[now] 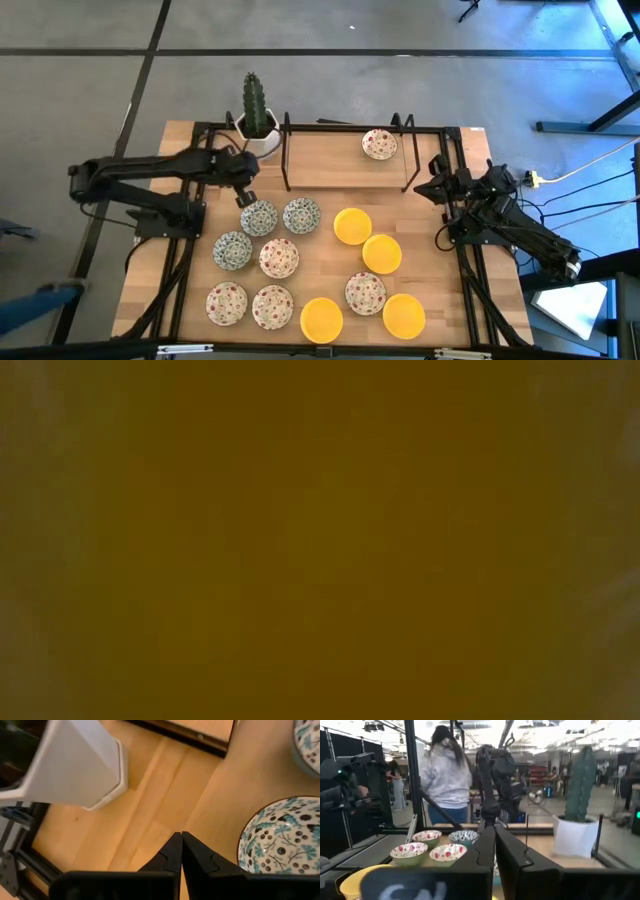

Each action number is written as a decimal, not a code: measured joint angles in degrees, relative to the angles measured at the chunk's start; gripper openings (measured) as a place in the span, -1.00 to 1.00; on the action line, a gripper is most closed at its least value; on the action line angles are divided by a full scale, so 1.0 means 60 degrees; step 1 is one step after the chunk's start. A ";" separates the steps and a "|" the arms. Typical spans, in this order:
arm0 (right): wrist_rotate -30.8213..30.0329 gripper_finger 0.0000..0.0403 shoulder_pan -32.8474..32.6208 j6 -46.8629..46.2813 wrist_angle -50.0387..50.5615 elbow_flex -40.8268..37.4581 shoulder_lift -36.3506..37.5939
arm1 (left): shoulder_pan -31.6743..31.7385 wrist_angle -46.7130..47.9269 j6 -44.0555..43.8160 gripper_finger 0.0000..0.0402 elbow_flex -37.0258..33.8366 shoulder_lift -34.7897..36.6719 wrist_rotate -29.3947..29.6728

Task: Pick & Place Mini bowls
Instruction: Put the blue printed bowl on the shelf

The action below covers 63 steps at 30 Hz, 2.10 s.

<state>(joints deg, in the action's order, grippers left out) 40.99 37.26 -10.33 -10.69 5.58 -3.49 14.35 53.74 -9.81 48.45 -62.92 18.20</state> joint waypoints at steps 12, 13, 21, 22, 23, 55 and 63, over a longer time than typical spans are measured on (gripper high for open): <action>0.0455 -0.90 0.0000 0.0039 0.0555 -0.0004 0.0000 | -0.0004 -0.0398 0.0798 -0.50 0.0004 -0.0480 -0.1065; 0.0456 -0.90 0.0000 0.0019 0.0552 -0.0004 0.0000 | -0.0004 -0.0448 0.0857 -0.43 0.0004 -0.0480 -0.1374; 0.0460 -0.98 0.0000 -0.0032 0.0751 -0.0004 0.0000 | -0.0011 -0.0409 0.0980 0.05 -0.0047 -0.0700 -0.2458; 0.0480 -0.98 -0.0007 -0.0033 0.0788 -0.0004 0.0000 | -0.0011 -0.0334 0.0938 0.09 -0.0047 -0.0780 -0.2443; 0.0536 -0.98 -0.0028 -0.0032 0.0807 -0.0004 0.0000 | -0.0011 -0.0372 0.0888 0.12 -0.0047 -0.0863 -0.2405; 0.0602 -0.88 -0.0368 -0.0182 0.0781 -0.0004 0.0000 | 0.0011 -0.0327 0.1123 0.20 -0.0058 -0.3762 -0.2273; 0.0602 -0.88 -0.0368 -0.0244 0.0785 -0.0004 0.0000 | 0.0011 -0.0488 0.1342 -0.19 -0.0058 -0.3766 -0.1979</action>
<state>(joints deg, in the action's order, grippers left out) 44.60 35.05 -11.79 -5.98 5.56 -3.49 14.41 50.81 -1.76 48.10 -85.52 6.32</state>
